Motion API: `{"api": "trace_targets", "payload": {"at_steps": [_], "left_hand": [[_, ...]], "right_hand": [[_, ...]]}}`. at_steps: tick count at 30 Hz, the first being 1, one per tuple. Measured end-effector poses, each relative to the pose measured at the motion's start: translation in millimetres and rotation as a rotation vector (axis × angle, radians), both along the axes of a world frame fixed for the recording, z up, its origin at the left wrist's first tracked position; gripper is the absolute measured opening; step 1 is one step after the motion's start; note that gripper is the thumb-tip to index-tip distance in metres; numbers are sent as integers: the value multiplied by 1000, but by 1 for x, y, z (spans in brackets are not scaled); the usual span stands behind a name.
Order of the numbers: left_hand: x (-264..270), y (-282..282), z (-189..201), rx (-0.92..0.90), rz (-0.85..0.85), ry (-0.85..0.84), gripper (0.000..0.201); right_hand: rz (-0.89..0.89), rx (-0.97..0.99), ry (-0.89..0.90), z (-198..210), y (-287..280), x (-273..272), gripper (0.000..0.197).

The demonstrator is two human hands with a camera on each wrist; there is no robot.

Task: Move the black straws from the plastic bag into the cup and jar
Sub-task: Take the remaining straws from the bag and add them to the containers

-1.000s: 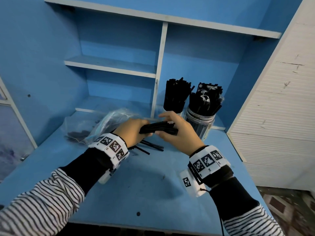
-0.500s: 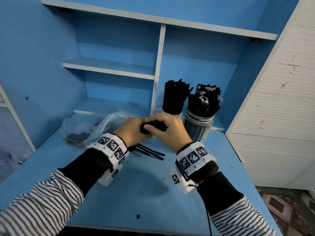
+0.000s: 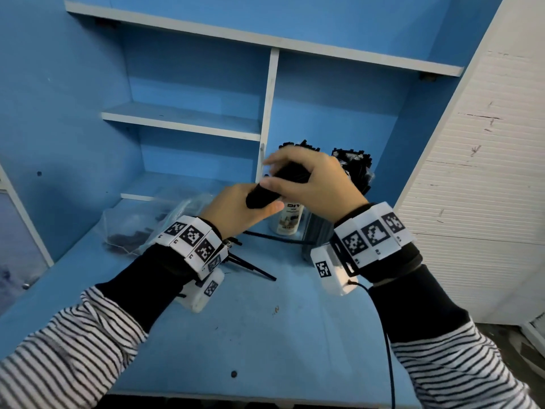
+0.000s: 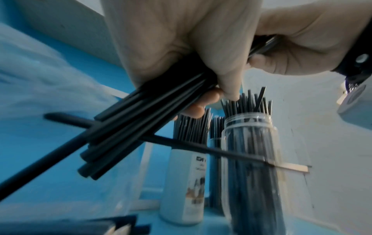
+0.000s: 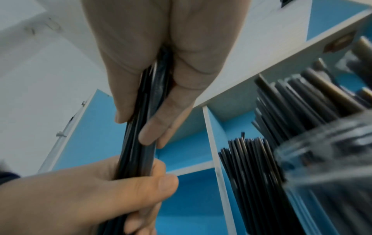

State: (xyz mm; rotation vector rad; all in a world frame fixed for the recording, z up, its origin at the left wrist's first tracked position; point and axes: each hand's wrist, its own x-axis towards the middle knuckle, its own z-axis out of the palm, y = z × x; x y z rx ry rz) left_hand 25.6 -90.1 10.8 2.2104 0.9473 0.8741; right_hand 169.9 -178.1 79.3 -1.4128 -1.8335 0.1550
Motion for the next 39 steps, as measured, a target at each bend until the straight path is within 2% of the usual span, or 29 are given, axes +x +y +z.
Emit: {"api": "trace_targets", "payload": {"at_steps": [6,9,12,14,17,18,20,22,24,28,31,34,39], "left_hand": [[13,-11,13,-78,-69,-151,41],[14,-14,10,-96,-107,-162,45],[8,-13,1,-121,-96,-181,38],[4,-12,-5,-137,-84,-194,32],[0,-10,-12,-138,-13,-177,31],[-1,-8,-14,-140,9,-179,31],[-2,-6,-19,-145,38,-184,28],[-2,-6,-20,-157,47,-173,26],[-1,-6,-20,-164,49,-173,26],[-1,-7,-20,-173,38,-168,24],[-2,-7,-21,-169,20,-164,26],[-3,-4,-22,-193,-36,-214,22],[-6,0,-17,-165,-57,-211,25]], "right_hand": [[-39,134,112,30,-21,-7,40],[-57,77,138,26,-28,-9,61],[-114,-14,209,9,-32,-5,75],[-162,-58,248,-5,-36,-2,73],[-211,-101,243,-35,-36,3,52],[-219,-135,204,-46,-35,5,43],[-237,-312,2,-69,-31,11,34],[-243,-583,-245,-92,-25,14,41],[-239,-783,-402,-108,-20,14,48],[-230,-908,-579,-118,-10,10,31],[-220,-891,-591,-118,-7,12,23],[-221,-737,-513,-100,-9,13,15],[-188,-280,-106,-37,-15,7,2]]}}
